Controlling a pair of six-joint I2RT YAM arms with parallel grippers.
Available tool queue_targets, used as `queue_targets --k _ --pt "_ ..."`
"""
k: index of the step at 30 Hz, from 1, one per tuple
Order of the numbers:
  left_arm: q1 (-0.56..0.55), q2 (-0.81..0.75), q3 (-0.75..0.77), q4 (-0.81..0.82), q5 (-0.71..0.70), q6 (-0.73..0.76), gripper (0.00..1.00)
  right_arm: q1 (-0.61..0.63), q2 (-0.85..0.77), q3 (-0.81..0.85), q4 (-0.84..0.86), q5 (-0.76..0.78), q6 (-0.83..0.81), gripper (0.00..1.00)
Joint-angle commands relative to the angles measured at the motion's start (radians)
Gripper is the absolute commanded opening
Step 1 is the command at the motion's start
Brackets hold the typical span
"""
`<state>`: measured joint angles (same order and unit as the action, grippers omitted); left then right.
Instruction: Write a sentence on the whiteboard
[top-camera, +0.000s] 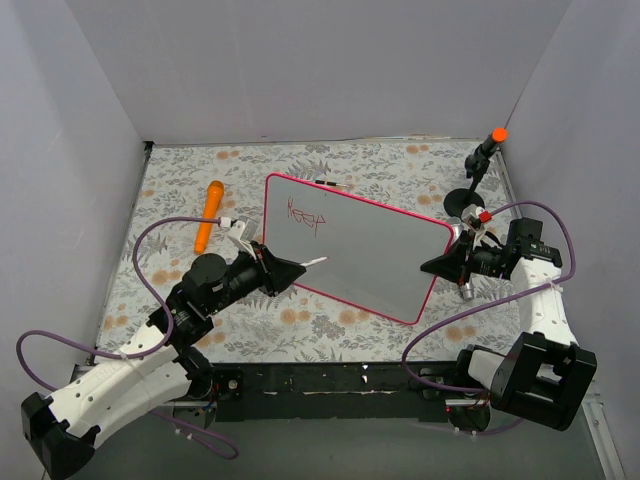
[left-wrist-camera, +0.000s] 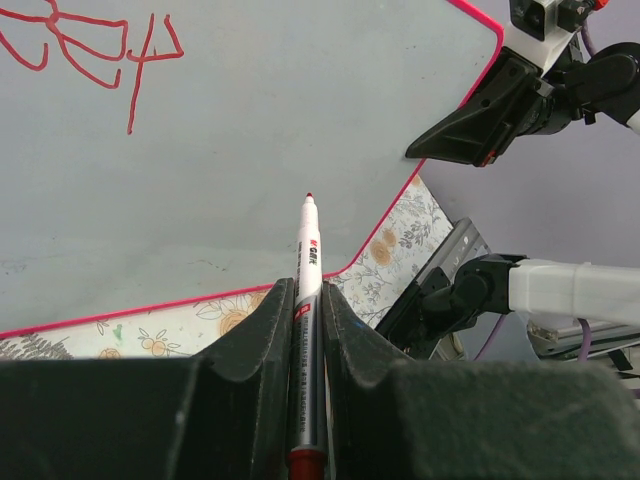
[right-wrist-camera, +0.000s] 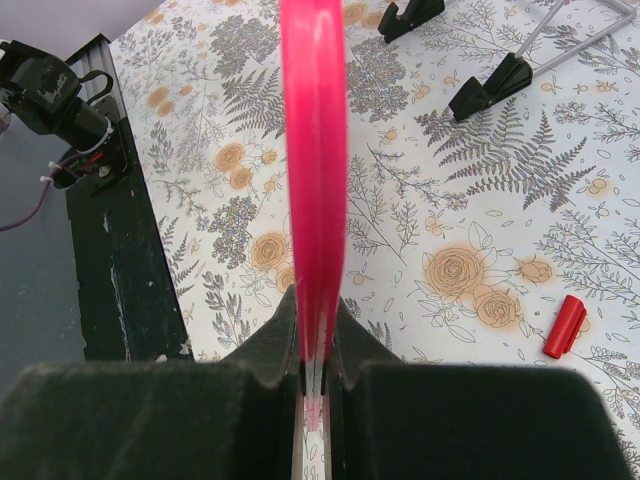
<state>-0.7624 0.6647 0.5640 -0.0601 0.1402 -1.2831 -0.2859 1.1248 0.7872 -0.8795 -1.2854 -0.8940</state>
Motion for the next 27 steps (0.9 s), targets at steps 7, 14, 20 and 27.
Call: queue_targets --k 7,14,20,27 --pt "-0.006 0.032 -0.004 0.054 0.015 0.002 0.00 0.002 -0.023 0.004 0.050 0.106 -0.060 0.01" --pt "-0.038 0.084 -0.001 0.134 0.018 0.005 0.00 0.001 -0.022 0.003 0.050 0.107 -0.060 0.01" --pt "-0.060 0.122 0.005 0.177 0.022 0.008 0.00 0.002 -0.019 0.003 0.050 0.107 -0.060 0.01" --pt "-0.061 0.110 -0.019 0.184 0.004 0.010 0.00 0.002 -0.019 0.003 0.050 0.106 -0.060 0.01"
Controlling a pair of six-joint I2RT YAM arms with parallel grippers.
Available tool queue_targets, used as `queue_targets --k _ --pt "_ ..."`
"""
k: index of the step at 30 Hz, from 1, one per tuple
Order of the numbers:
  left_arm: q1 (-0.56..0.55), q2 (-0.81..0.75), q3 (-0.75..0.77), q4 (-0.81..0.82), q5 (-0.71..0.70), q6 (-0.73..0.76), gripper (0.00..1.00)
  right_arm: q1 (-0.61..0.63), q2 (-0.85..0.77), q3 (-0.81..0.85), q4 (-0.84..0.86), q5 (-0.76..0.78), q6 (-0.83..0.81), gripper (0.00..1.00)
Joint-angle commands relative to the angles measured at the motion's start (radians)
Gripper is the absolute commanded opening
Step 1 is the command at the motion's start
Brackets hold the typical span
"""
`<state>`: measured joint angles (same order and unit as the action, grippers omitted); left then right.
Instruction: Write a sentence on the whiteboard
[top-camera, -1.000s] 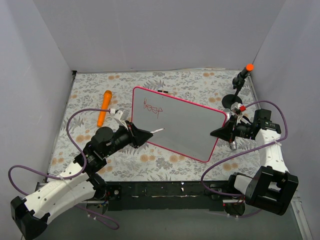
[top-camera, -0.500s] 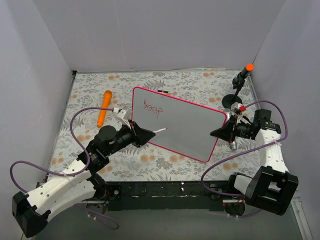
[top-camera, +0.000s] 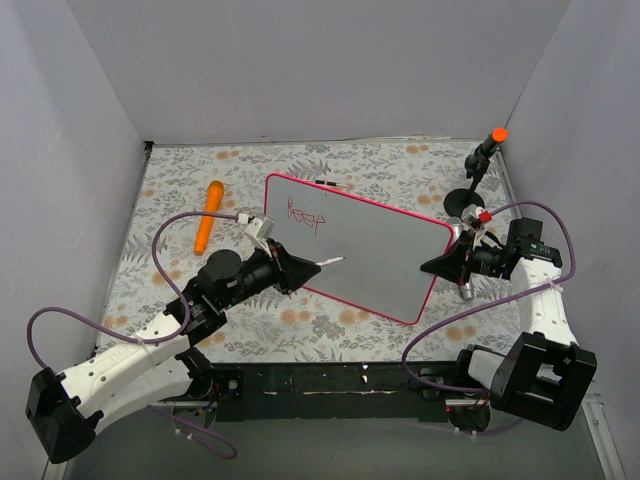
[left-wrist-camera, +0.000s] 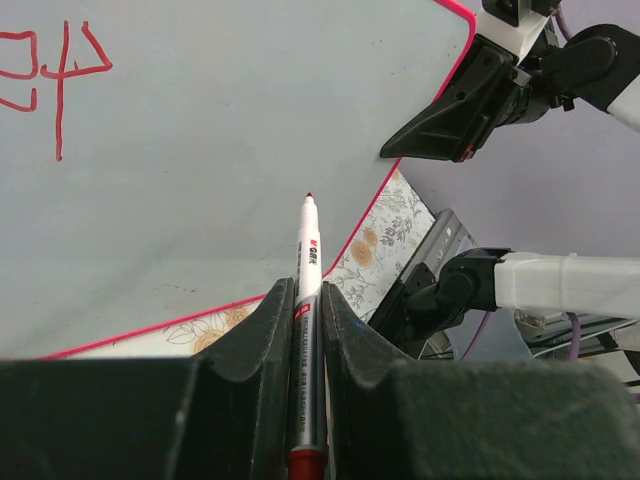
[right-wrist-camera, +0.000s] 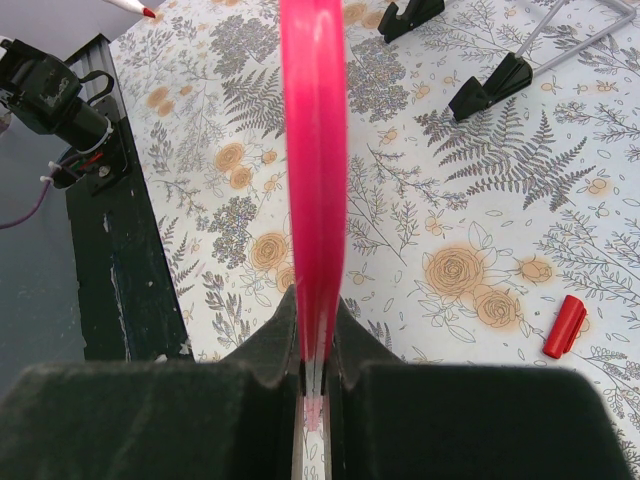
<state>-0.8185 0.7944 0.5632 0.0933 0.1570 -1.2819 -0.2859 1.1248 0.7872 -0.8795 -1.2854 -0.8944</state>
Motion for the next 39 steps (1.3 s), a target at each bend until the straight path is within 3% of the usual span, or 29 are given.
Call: queue_targets --k 1,16,33,39 --pt "-0.005 -0.027 -0.023 0.031 -0.017 0.007 0.00 0.002 -0.019 0.003 0.050 0.104 -0.061 0.01" --pt "-0.005 -0.069 -0.046 0.016 -0.099 0.015 0.00 0.002 -0.011 -0.003 0.043 0.098 -0.077 0.01" --pt "-0.005 -0.175 -0.137 0.129 -0.145 -0.034 0.00 0.010 -0.011 0.006 0.031 0.092 -0.089 0.01" --pt "-0.005 -0.121 -0.109 0.134 -0.132 -0.022 0.00 0.010 -0.017 0.000 0.043 0.097 -0.078 0.01"
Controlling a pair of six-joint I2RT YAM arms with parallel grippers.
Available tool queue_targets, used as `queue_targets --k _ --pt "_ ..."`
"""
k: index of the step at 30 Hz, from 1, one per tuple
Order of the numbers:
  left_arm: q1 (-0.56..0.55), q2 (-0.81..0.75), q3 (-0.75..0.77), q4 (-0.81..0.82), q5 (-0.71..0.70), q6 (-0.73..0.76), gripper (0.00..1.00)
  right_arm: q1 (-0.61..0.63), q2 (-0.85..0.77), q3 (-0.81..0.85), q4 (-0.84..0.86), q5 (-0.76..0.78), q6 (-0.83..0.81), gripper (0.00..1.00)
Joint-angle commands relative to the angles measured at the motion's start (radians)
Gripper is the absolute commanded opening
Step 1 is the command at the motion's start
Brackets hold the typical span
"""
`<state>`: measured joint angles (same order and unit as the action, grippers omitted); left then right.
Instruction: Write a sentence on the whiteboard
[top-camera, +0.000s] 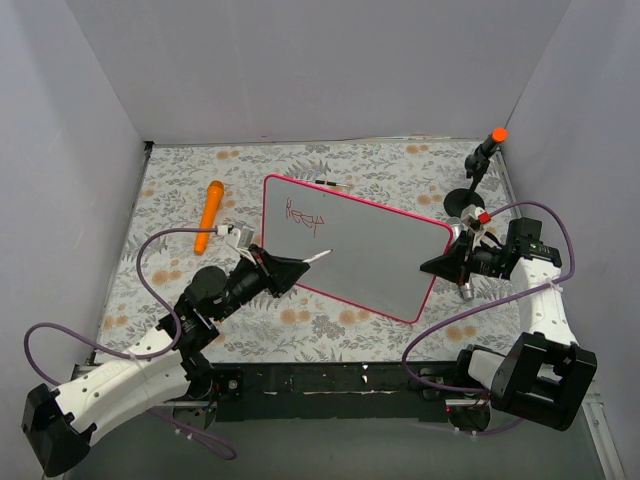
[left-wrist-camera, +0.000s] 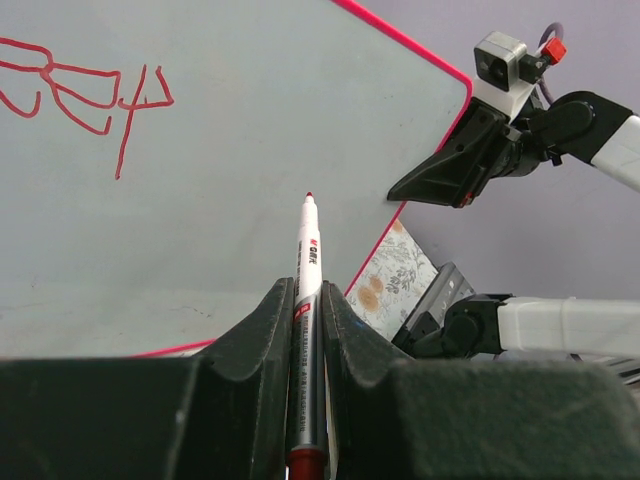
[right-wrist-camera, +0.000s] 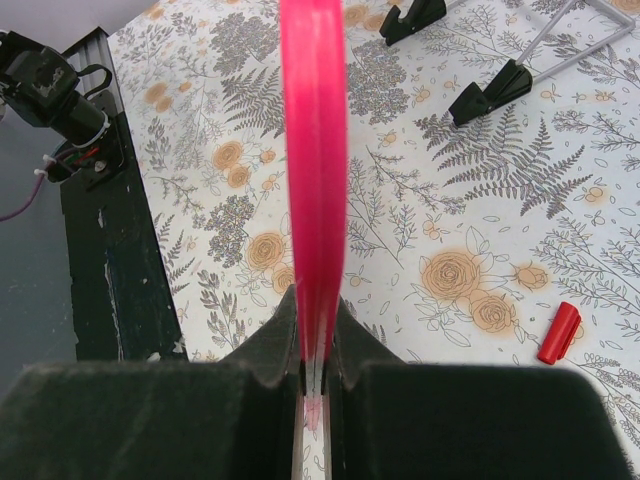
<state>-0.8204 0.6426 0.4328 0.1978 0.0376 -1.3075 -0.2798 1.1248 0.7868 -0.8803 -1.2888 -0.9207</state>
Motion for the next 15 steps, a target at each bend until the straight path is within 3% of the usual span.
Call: queue_targets --k 1,6,15 --pt "-0.003 0.037 0.021 0.043 -0.016 0.004 0.00 0.004 -0.016 0.000 0.044 0.097 -0.052 0.01" --pt "-0.002 0.087 0.043 0.113 -0.076 0.030 0.00 0.004 -0.016 0.002 0.046 0.097 -0.049 0.01" --pt "-0.002 0.253 0.092 0.227 -0.056 0.045 0.00 0.005 -0.020 0.002 0.043 0.097 -0.052 0.01"
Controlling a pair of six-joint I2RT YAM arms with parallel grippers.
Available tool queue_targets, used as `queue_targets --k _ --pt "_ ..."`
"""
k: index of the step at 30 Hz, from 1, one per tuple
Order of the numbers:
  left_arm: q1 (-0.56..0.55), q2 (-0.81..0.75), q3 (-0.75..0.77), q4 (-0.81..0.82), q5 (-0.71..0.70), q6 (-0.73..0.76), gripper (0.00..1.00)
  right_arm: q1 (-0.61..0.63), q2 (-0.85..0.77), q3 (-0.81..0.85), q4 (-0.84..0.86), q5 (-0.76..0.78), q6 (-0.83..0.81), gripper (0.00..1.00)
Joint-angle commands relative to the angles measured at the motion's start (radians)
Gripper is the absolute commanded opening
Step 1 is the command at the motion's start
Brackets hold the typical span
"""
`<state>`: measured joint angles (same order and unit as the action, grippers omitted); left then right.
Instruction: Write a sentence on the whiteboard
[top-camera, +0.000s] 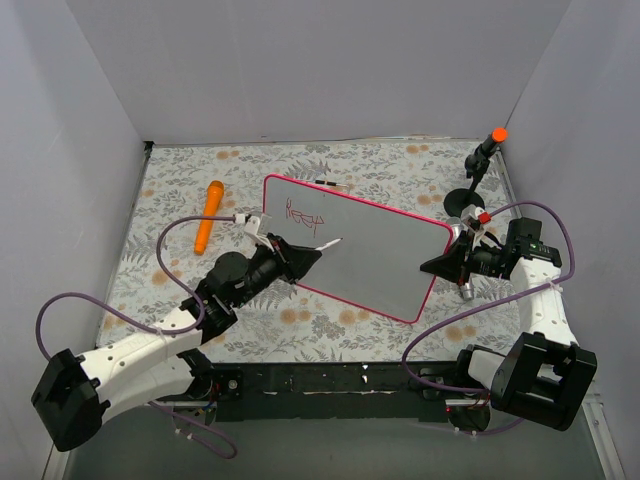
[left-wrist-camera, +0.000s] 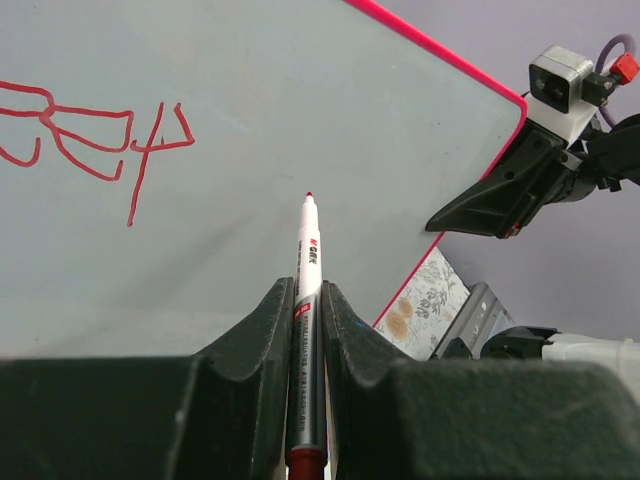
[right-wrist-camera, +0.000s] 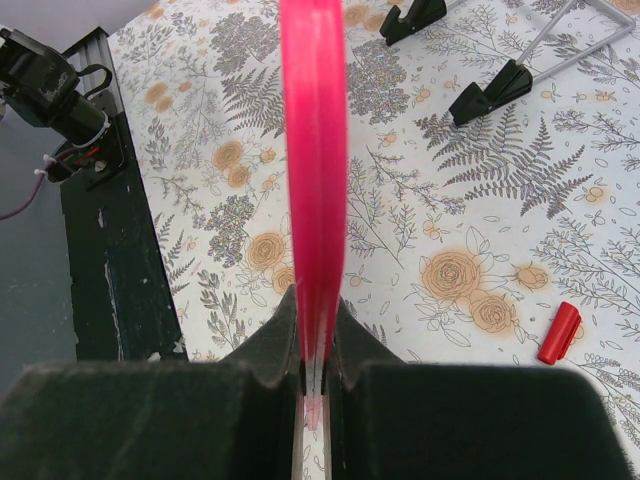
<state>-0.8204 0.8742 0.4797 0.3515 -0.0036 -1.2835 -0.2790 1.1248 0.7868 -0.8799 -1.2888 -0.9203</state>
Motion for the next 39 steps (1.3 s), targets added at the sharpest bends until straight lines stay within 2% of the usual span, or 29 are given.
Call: queue_targets --k 1,9,39 --pt "-0.002 0.019 0.048 0.079 -0.031 0.021 0.00 0.004 -0.023 0.002 0.042 0.095 -0.052 0.01" --pt "0.004 0.020 0.097 0.011 -0.108 0.047 0.00 0.008 -0.023 0.003 0.041 0.095 -0.054 0.01" --pt "0.041 0.114 0.134 -0.017 -0.082 0.087 0.00 0.008 -0.028 0.002 0.041 0.098 -0.055 0.01"
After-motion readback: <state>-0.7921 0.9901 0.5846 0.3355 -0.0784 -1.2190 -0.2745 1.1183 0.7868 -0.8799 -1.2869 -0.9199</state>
